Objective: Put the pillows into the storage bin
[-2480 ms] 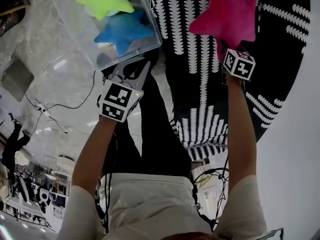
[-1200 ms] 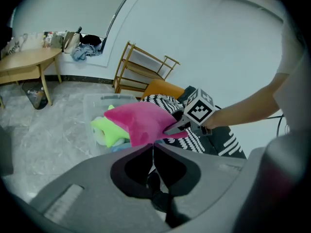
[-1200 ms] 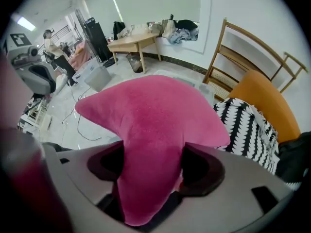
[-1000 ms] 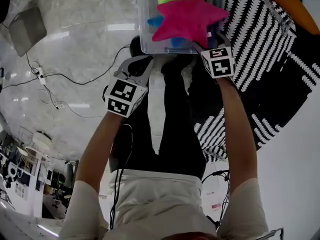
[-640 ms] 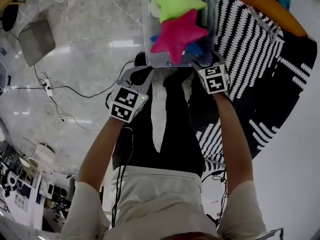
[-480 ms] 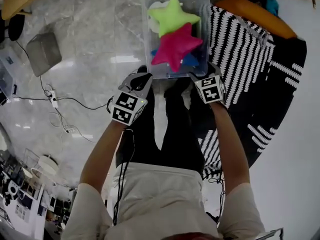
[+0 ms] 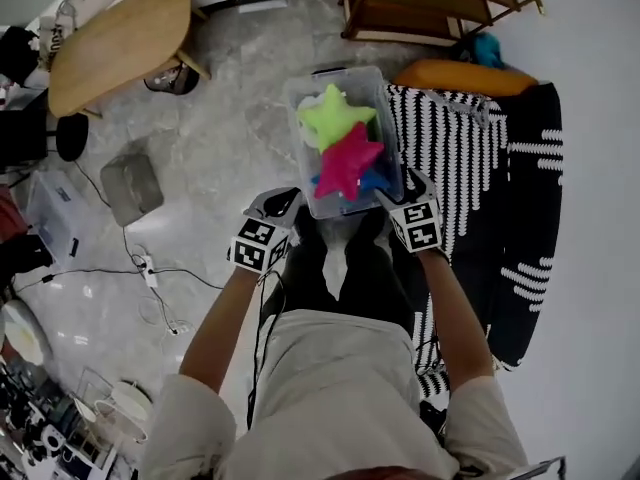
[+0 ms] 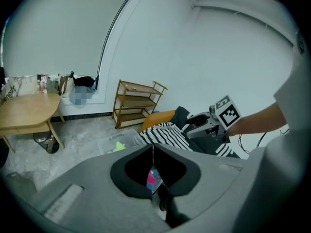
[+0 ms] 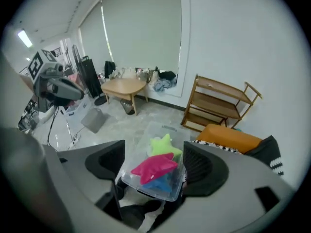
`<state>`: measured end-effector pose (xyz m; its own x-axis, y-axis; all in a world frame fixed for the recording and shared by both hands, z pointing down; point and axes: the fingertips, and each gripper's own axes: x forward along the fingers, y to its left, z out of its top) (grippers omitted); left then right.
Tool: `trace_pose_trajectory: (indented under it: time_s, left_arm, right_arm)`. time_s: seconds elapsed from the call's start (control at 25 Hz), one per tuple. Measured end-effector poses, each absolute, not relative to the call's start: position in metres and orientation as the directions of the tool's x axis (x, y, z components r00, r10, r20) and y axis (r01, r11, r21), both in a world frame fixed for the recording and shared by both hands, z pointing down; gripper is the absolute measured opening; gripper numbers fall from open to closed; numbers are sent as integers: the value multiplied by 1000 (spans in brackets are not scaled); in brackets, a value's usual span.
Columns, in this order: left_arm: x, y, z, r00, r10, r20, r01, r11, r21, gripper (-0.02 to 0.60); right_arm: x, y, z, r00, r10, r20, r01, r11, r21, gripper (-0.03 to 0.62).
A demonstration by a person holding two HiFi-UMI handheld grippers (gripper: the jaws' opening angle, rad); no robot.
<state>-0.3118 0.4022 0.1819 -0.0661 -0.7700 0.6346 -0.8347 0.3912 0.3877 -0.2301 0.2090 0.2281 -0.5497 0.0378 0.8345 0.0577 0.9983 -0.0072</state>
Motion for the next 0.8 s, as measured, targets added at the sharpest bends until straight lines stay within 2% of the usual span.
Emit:
trace_pose_trajectory:
  time_s: [0.08,0.16,0.32,0.52,0.8]
  left_arm:
    - [-311,405,155,-64,-778,625,-844,377,382,20]
    - [-310,409,130,-62,-777,627,-855,365,368,20]
    - [-317,423,88,-78,-780,621,-877,349,329,20]
    - [-302,431,31,-99,-808,581,-898,324,298,20]
    - [-311,419,-37,-122,-866,486,-934,265,238,20]
  right_arm:
    - [-229,204,190,-606,14,796,7,1000,-13,357]
    - [-227,195,151,-661,-14,750,-54,998,-29,304]
    - [-224,179,80,-763,-60,643,-157,983,-94,262]
    - [-191,176,13,-821,-88,564,-183,976,-115,197]
    - [-167,187,-48,-875,-130,467,-203,973,-108,145]
